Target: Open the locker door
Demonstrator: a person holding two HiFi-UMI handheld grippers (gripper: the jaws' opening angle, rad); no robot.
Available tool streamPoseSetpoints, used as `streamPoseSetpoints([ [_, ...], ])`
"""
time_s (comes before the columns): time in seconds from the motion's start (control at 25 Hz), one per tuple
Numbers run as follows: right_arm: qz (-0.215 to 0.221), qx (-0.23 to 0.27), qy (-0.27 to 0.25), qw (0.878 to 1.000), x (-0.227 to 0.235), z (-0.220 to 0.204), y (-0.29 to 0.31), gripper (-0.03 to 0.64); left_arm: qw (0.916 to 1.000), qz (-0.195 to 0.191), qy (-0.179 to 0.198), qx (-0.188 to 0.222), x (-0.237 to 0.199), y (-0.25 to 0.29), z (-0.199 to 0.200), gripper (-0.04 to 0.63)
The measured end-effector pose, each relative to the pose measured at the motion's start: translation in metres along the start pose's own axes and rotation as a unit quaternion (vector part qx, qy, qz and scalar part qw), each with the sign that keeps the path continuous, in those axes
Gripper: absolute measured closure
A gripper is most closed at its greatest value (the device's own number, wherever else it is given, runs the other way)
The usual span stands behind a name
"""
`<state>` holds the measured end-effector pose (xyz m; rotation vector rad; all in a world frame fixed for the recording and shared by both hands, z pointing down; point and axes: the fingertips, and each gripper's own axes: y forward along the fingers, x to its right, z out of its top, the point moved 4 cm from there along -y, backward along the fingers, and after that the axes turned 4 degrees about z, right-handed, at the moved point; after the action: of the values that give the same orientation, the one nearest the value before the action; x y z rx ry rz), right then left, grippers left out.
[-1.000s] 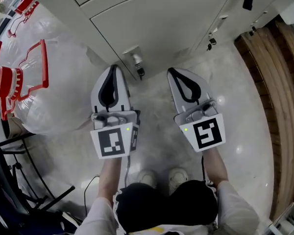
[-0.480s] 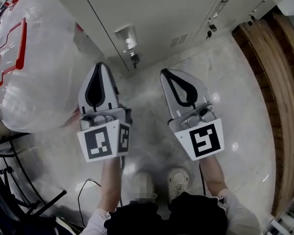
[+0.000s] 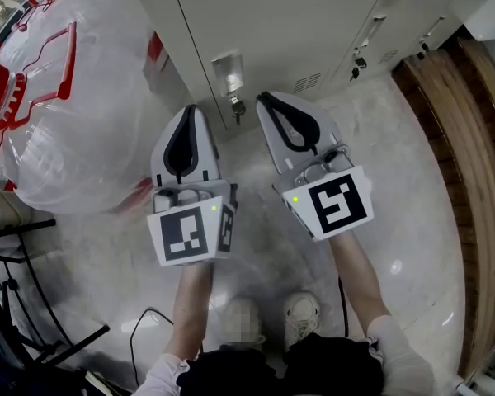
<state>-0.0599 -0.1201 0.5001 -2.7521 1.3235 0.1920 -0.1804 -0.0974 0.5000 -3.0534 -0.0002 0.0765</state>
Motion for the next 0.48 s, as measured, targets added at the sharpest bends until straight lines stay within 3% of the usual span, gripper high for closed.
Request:
streamPoseSetpoints([
  [0.36, 0.027, -0.021, 0.019, 0.999, -0.005, -0.006, 0.041, 0.558, 1.0, -0.003, -0.002, 0.009, -0.007, -0.005, 0.005, 0.578],
  [0.48, 0.041, -0.028, 0.035, 0.998, -0.004, -0.011, 0.054, 0.489, 0.9999, -0.001, -0.001, 0.011, -0.009, -0.007, 0.006, 0.578],
])
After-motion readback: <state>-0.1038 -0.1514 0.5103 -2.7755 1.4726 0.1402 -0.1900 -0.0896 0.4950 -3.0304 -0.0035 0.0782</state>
